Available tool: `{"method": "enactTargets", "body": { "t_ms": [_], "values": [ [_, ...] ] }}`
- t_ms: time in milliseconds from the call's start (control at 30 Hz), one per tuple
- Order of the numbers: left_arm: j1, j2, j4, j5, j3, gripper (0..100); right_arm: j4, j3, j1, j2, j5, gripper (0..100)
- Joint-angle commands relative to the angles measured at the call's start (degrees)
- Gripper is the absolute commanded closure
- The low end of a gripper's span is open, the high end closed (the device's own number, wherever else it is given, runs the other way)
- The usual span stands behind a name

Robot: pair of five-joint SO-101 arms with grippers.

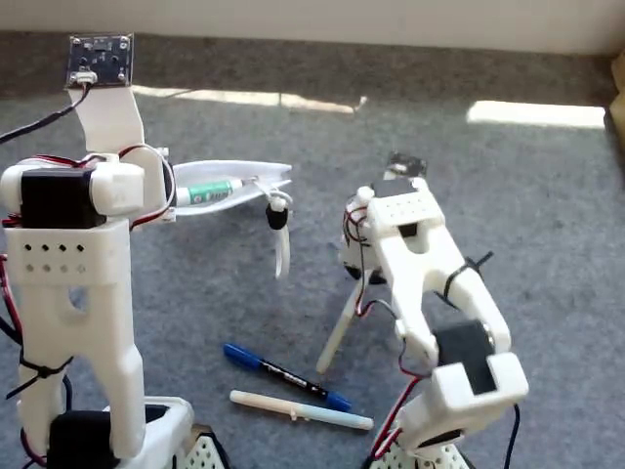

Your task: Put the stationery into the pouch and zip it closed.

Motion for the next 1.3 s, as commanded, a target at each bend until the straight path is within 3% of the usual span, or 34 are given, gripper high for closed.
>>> {"method": "enactTargets", "body": {
  "t_ms": [0,267,767,1267],
  "values": [
    [-0.75,0.48,-0.88,-0.53,0.4,99,0.13,1.19,0.13,-7.08,0.7,98.8],
    [-0.75,0.48,-0.79,-0.53,0.57,99,0.66,2.24,-2.15,-16.31,4.31,99.3],
    [-0.75,0.48,-0.88,-0.53,0.75,99,-2.77,11.03,-5.76,-35.91,4.31,99.3],
    [-0.75,0.48,-0.88,-0.53,0.84,99,-21.05,27.56,-6.73,-57.19,4.31,99.3]
  ]
}}
